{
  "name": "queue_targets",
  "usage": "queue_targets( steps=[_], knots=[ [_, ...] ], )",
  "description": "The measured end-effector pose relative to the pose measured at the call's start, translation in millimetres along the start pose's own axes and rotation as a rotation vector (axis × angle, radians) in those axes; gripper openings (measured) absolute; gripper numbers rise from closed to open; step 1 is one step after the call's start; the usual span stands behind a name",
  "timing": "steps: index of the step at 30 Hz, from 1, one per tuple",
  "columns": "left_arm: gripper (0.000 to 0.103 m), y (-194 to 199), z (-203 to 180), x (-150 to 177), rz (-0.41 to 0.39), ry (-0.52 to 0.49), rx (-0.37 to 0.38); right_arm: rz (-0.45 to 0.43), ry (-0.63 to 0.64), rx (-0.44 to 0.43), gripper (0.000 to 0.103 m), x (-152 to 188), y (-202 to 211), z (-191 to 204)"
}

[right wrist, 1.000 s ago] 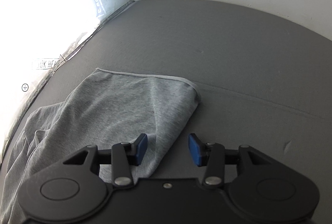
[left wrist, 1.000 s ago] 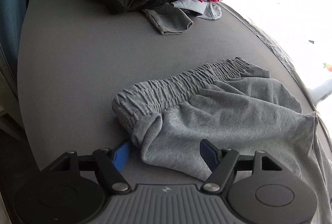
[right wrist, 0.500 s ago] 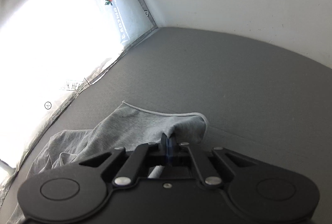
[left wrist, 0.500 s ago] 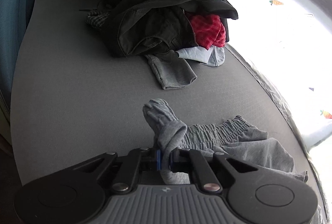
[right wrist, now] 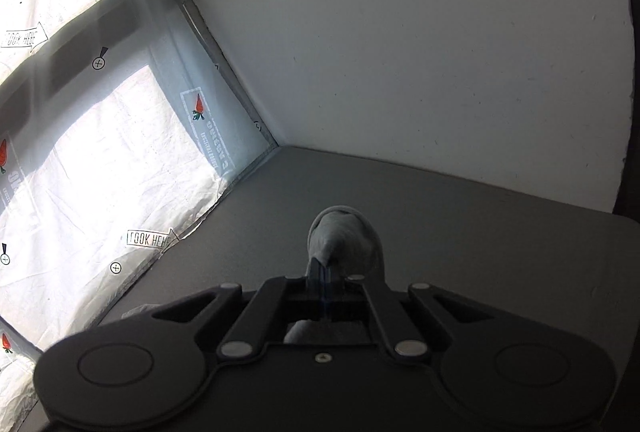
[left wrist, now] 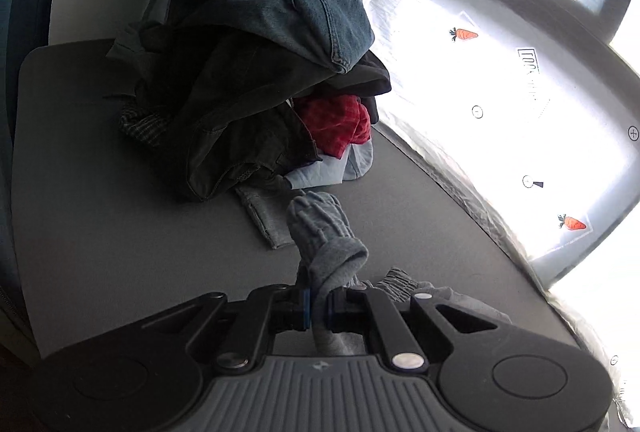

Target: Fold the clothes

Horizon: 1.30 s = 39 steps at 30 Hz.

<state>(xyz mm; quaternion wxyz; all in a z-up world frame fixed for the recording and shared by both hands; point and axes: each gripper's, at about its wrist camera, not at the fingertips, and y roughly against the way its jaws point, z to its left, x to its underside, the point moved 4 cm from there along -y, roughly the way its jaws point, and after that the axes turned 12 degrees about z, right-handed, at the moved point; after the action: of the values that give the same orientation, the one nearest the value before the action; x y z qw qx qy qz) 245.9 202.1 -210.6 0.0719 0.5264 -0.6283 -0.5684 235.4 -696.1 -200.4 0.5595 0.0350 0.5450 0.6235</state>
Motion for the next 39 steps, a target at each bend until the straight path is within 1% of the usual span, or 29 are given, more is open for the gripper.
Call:
queue_targets(
  steps=[3,5,7,9,11,14,17,19,21,24,27,29,31,34,36,38,39],
  knots=[
    [0.008,-20,28,27,0.081,0.056,-0.041,0.057,-0.040,0.063,0.001,30,-6,-36],
    [0.008,-29,44,41,0.123,0.130,-0.041,0.083,-0.122,0.063,0.001,45,-7,-57],
    [0.008,-32,50,46,0.133,0.166,-0.037,0.091,-0.162,0.063,0.001,53,-8,-66],
    [0.007,-31,46,45,0.126,0.170,-0.030,0.085,-0.171,0.055,0.001,52,-7,-65],
    [0.007,-29,36,37,0.106,0.161,-0.001,0.072,-0.167,0.024,0.001,42,-10,-55],
    [0.007,-26,17,18,0.078,0.149,0.055,0.052,-0.126,-0.030,0.000,19,-20,-28],
    [0.007,-27,-11,-4,0.047,0.127,0.110,0.024,-0.089,-0.111,0.000,-8,-31,6],
    [0.007,-22,-30,-19,0.011,0.105,0.146,-0.016,-0.064,-0.175,0.000,-29,-31,34],
    [0.007,-16,-43,-30,-0.019,0.099,0.181,-0.075,-0.061,-0.239,0.000,-46,-21,52],
    [0.007,-4,-52,-41,-0.073,0.077,0.208,-0.144,-0.084,-0.312,0.000,-62,0,59],
    [0.007,1,-46,-38,-0.081,0.050,0.183,-0.153,-0.120,-0.332,0.000,-63,11,44],
    [0.007,-2,-35,-30,-0.059,0.055,0.160,-0.134,-0.129,-0.308,0.000,-55,10,29],
    [0.007,-10,-22,-19,-0.021,0.056,0.124,-0.093,-0.152,-0.258,0.000,-39,2,9],
    [0.008,-23,-2,1,0.037,0.058,0.069,-0.017,-0.231,-0.195,0.001,-9,-14,-30],
    [0.008,-35,12,17,0.086,0.049,0.010,0.033,-0.276,-0.144,0.001,12,-26,-52],
    [0.009,-47,23,29,0.136,0.031,-0.048,0.097,-0.310,-0.066,0.003,34,-40,-72],
    [0.011,-53,29,36,0.163,0.015,-0.091,0.124,-0.318,-0.028,0.005,42,-45,-79]
  ],
)
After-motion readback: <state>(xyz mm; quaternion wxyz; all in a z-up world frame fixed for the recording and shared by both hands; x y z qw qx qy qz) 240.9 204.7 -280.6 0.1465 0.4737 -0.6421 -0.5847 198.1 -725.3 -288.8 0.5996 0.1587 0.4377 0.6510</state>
